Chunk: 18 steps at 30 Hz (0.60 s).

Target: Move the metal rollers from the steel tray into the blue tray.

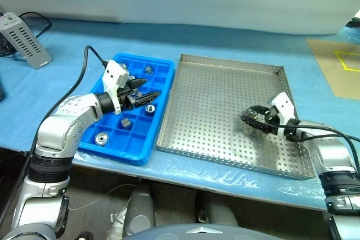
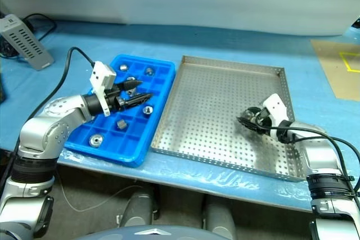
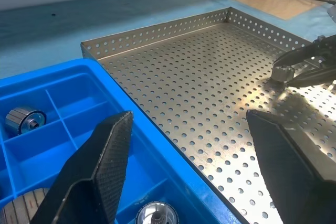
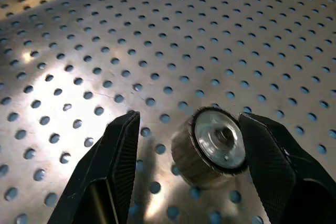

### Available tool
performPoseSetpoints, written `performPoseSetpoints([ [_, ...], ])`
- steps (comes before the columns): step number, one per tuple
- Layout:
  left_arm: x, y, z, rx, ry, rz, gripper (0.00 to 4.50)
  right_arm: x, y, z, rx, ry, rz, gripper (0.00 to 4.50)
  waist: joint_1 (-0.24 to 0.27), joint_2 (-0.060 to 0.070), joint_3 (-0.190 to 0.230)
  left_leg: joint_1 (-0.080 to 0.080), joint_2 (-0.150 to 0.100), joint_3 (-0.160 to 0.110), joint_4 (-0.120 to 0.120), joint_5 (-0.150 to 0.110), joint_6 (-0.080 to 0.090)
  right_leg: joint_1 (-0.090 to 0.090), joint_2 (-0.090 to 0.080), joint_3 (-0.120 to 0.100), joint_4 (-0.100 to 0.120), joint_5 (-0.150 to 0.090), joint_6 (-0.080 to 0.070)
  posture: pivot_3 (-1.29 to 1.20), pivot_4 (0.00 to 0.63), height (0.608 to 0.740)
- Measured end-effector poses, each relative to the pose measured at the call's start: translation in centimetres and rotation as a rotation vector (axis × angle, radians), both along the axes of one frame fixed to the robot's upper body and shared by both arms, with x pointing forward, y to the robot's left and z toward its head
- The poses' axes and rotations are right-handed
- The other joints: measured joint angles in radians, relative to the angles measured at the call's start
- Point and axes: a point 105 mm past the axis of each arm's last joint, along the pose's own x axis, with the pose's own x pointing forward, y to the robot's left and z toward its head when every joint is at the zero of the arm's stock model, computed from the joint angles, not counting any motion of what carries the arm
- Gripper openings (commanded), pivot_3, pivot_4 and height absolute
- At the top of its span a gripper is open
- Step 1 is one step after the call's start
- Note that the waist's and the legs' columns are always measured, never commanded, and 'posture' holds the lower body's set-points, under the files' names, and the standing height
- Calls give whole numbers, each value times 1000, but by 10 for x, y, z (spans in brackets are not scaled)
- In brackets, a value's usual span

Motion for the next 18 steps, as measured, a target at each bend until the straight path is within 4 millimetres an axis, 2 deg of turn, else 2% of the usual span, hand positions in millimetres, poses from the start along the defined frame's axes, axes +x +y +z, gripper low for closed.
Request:
performPoseSetpoints([
  [8,3,-6,7,0,-23,-15,3663,2,-5,-14,0,-7,-32,3107,-14,0,0,0,0,0,0,0,0,0,0,0,0,0,0,-99,150,740],
  [11,3,-6,7,3,-20,-12,3663,2,-4,-17,9,-17,-29,2564,-16,0,0,2,0,0,1,0,0,3,0,0,0,0,0,-99,150,740],
  [14,3,-6,7,4,-14,-10,3663,2,-1,-20,30,-18,-20,1632,-16,0,0,5,0,0,1,0,0,5,-1,0,0,0,0,-98,150,740],
  [15,3,-6,7,4,-11,-10,3663,3,-1,-20,29,-23,-28,1463,-16,0,0,5,0,0,1,0,0,6,-1,0,0,0,0,-96,150,740],
  [18,3,-6,6,3,-5,-11,3663,4,-2,-20,26,-30,-38,1463,-16,0,0,5,0,0,1,0,0,7,-1,0,0,0,0,-86,150,740],
])
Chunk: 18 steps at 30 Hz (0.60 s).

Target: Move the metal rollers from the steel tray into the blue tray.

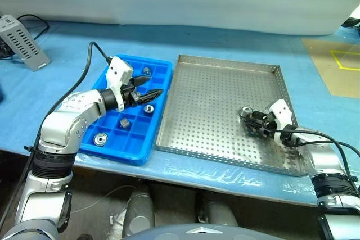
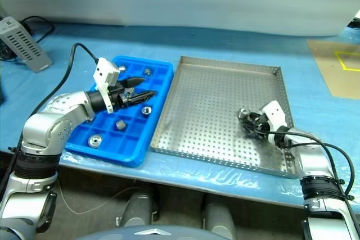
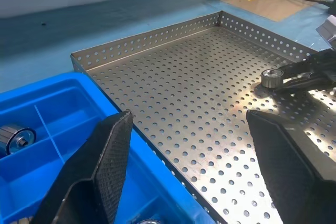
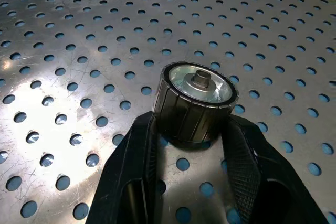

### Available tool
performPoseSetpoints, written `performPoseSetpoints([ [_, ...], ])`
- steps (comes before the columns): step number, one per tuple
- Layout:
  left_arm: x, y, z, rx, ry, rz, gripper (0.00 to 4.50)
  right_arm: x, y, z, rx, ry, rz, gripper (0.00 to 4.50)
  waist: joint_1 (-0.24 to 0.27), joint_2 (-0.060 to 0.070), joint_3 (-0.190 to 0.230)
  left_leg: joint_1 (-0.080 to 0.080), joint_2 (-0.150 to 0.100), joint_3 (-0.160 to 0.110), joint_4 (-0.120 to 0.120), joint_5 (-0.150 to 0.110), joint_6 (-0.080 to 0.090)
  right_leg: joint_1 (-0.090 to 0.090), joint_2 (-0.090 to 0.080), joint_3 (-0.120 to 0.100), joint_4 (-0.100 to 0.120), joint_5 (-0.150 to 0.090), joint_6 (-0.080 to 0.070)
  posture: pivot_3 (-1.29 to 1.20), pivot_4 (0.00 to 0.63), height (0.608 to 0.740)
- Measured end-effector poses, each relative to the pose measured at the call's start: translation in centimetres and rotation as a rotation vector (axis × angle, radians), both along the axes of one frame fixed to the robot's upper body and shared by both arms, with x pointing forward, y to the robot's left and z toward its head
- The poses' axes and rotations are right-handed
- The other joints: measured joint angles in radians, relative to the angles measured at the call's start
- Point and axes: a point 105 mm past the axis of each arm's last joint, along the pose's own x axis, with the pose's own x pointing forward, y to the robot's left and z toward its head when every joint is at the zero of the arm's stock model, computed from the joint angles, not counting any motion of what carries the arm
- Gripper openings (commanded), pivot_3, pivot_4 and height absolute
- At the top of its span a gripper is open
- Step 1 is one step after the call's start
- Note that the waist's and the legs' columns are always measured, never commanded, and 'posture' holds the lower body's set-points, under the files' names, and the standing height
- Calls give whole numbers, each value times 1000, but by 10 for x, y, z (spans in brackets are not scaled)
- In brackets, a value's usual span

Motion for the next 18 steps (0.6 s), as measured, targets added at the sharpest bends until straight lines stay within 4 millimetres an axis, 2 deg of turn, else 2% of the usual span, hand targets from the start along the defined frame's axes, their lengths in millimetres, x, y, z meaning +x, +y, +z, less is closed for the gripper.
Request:
performPoseSetpoints([
  [11,-2,6,-7,4,24,27,3663,-4,23,3,34,11,101,1464,-2,0,0,-2,0,0,-4,0,1,-2,2,-1,-5,0,0,-57,150,740],
  [14,-1,10,-6,8,21,41,3663,0,51,15,139,-5,165,1464,-3,1,0,-3,0,0,-4,0,0,-4,2,-1,-4,0,0,-52,150,740],
  [16,0,17,-3,15,3,62,3663,8,76,41,212,-66,219,1464,-4,2,1,-3,0,0,-4,0,0,-5,2,-1,-4,0,0,-32,150,740],
  [18,6,30,-1,32,-14,102,3663,14,108,71,300,-139,292,1464,-8,2,1,-3,0,0,-5,0,-1,-6,2,-1,-3,0,0,-28,150,740],
])
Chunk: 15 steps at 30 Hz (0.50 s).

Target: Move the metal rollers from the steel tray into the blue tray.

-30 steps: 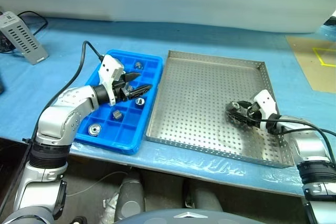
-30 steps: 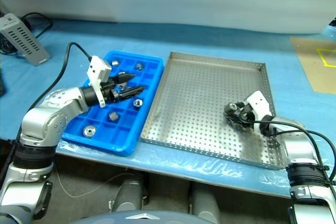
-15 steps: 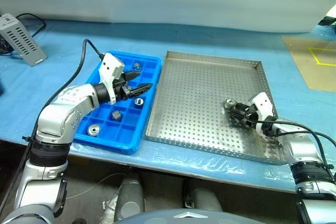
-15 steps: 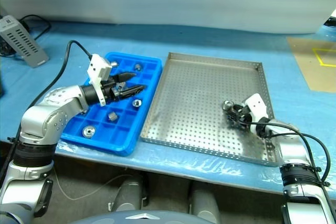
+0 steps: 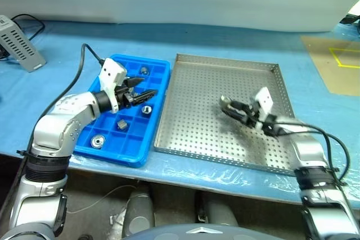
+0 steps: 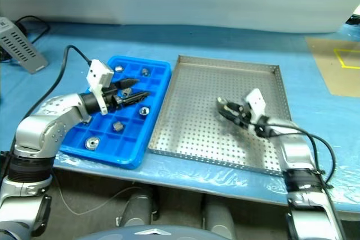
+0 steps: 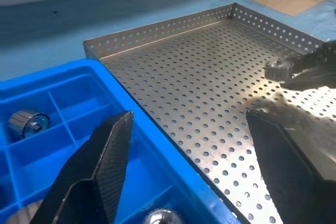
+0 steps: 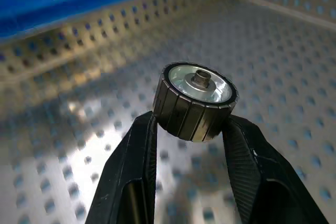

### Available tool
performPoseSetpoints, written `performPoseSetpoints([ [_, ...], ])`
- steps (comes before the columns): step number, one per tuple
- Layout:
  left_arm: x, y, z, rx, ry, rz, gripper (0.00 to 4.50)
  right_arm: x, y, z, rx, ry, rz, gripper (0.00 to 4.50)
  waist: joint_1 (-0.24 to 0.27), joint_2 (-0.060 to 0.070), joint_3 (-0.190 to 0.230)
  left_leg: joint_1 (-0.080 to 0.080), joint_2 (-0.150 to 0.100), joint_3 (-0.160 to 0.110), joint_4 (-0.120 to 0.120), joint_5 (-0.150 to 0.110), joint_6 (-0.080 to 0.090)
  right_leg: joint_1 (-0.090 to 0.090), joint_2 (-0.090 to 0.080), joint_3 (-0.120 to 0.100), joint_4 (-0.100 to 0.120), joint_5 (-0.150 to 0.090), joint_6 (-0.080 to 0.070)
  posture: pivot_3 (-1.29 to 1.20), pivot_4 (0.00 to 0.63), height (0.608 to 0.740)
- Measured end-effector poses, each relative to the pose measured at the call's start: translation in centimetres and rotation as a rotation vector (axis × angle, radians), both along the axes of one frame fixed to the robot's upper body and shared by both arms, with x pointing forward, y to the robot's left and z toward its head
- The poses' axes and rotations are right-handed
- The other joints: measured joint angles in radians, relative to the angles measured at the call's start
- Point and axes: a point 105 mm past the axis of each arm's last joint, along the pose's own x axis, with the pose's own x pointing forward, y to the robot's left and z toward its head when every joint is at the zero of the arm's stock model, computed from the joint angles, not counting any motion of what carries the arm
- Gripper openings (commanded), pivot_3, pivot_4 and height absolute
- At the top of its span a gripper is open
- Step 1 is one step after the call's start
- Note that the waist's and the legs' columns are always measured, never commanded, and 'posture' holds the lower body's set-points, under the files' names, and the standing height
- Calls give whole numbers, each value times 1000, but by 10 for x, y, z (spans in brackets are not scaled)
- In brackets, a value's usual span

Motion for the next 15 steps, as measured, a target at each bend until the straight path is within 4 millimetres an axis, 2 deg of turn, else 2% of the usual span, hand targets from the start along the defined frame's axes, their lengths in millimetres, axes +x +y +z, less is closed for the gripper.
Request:
performPoseSetpoints([
  [2,6,18,3,23,-20,47,3663,-1,45,30,86,-68,114,1464,-2,0,0,0,0,0,-2,1,-1,-1,0,-1,1,0,0,-13,150,740],
  [4,8,33,8,53,-45,85,3663,1,77,41,141,-73,180,1464,4,0,0,-1,0,0,-2,0,-1,-1,0,-1,0,-1,-1,5,150,740],
  [6,10,48,13,76,-64,130,3663,20,105,39,166,-21,184,1464,6,0,0,-3,0,0,-1,0,-1,-3,-2,-1,0,-1,-1,17,150,740],
  [10,10,56,17,72,-86,165,3663,57,147,34,146,46,118,1464,13,0,0,-7,0,0,-1,1,-1,-6,-3,-2,2,-1,-1,55,150,740],
  [15,3,53,14,74,-84,169,3663,70,192,32,111,99,38,1464,15,0,0,-16,0,-1,-1,3,-5,-15,-2,-4,3,-1,-2,83,150,740],
])
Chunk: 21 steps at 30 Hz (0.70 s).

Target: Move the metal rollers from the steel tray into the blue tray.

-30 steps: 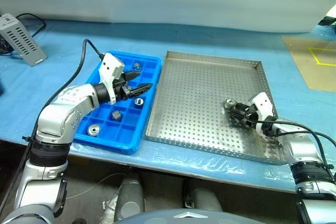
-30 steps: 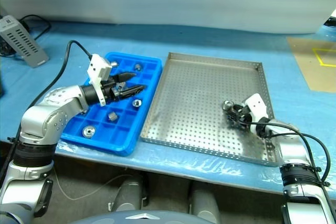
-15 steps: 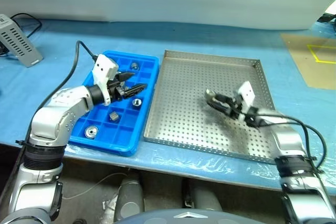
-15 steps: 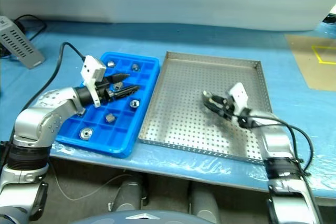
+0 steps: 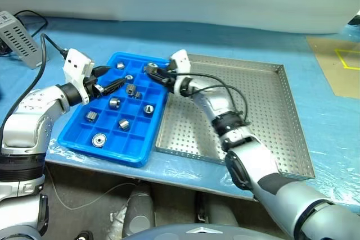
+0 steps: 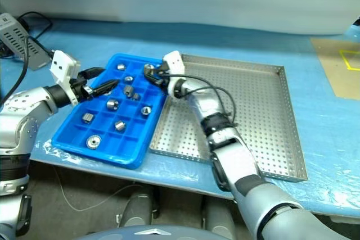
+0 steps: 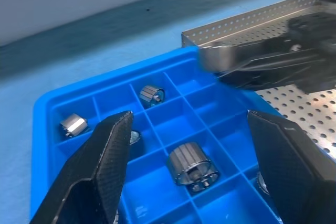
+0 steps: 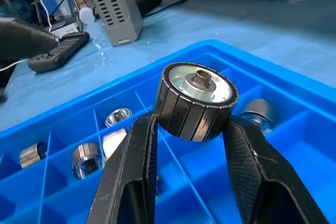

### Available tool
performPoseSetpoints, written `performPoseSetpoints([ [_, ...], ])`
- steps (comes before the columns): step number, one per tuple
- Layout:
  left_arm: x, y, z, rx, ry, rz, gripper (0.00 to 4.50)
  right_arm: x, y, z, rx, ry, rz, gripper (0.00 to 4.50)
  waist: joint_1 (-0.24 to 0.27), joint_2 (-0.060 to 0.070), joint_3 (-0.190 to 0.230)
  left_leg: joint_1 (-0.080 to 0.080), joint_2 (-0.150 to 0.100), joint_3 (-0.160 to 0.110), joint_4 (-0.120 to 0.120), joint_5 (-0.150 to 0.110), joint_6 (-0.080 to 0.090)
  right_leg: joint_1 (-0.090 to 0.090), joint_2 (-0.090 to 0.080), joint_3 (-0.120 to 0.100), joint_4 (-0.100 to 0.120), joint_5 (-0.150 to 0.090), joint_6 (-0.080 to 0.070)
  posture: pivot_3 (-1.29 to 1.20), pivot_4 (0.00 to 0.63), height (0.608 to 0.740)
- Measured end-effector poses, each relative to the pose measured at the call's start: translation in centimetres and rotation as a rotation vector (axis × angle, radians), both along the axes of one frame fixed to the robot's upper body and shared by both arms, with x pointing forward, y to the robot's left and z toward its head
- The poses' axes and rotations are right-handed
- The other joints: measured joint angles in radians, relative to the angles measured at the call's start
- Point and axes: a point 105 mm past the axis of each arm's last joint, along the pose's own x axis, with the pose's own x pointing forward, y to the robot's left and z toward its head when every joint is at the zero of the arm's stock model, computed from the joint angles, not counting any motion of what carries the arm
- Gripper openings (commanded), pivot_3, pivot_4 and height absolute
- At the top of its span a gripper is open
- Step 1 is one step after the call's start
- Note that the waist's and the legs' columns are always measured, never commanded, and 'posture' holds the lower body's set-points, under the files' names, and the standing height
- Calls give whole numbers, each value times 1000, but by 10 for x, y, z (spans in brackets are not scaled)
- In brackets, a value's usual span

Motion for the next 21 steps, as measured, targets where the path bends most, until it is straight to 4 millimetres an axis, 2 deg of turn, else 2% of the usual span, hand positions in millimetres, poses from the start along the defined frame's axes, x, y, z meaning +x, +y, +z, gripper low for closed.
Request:
performPoseSetpoints([
  [2,-3,-5,-2,-10,5,-6,3663,5,3,4,-16,-2,-37,1464,5,0,0,-3,0,-1,1,0,0,-2,0,-1,2,0,0,90,150,740],
  [7,-9,-8,-5,-8,16,0,3663,18,-17,0,-9,39,-115,1464,16,0,0,-2,0,-1,1,1,-2,-2,0,-1,5,0,0,102,150,740],
  [10,-10,-10,-4,-15,19,-1,3663,20,-23,-1,-11,45,-124,1464,18,0,0,-2,0,-1,1,2,-4,-3,1,-1,6,0,0,100,150,740],
  [18,-11,-10,-4,-28,30,7,3663,17,-18,-3,-45,22,-105,1464,18,0,0,0,0,-1,1,4,-6,-3,2,0,6,0,0,92,150,740],
  [21,-11,-10,-4,-28,32,7,3663,15,-14,-8,-46,16,-109,2475,18,0,0,0,0,-1,1,4,-6,-3,2,0,6,0,0,90,150,740],
])
